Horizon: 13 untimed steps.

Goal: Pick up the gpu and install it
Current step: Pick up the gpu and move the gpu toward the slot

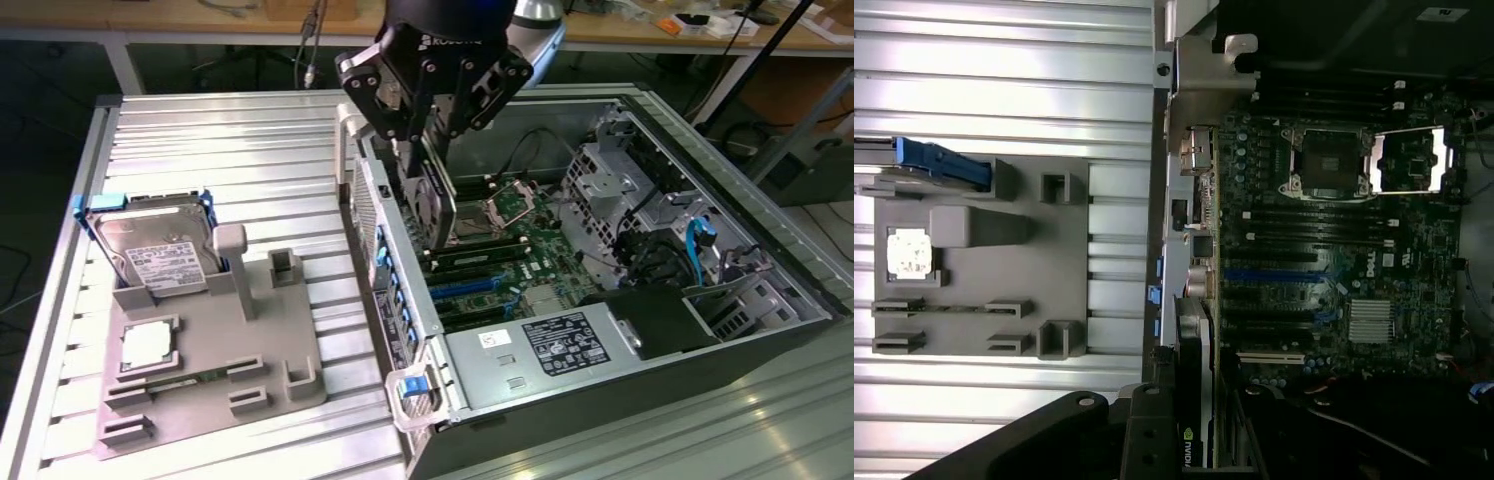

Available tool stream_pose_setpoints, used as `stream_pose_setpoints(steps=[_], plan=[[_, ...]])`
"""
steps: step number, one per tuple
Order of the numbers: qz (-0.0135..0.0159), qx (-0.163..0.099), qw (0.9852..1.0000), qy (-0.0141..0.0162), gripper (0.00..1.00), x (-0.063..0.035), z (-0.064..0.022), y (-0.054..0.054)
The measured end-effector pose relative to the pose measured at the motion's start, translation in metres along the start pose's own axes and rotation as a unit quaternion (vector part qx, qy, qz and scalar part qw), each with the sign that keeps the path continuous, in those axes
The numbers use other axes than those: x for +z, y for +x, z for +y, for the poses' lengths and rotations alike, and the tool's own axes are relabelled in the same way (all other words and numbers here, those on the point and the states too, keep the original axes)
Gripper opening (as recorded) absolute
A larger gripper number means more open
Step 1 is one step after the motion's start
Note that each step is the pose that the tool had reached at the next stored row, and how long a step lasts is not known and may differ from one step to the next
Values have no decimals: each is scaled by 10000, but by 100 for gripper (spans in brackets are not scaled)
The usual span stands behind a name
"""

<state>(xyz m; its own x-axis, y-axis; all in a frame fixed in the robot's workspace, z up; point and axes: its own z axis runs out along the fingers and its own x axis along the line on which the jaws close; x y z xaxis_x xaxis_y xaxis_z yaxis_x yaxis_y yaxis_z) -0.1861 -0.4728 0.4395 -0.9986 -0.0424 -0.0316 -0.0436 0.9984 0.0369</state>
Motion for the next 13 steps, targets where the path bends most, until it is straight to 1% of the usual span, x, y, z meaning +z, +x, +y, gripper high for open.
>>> stream_pose_setpoints(steps=[4, 13], plan=[[0, -5, 10000, -1, 27, 3, -5, -104], [-2, -15, 10000, -2, 27, 10, -13, -287]])
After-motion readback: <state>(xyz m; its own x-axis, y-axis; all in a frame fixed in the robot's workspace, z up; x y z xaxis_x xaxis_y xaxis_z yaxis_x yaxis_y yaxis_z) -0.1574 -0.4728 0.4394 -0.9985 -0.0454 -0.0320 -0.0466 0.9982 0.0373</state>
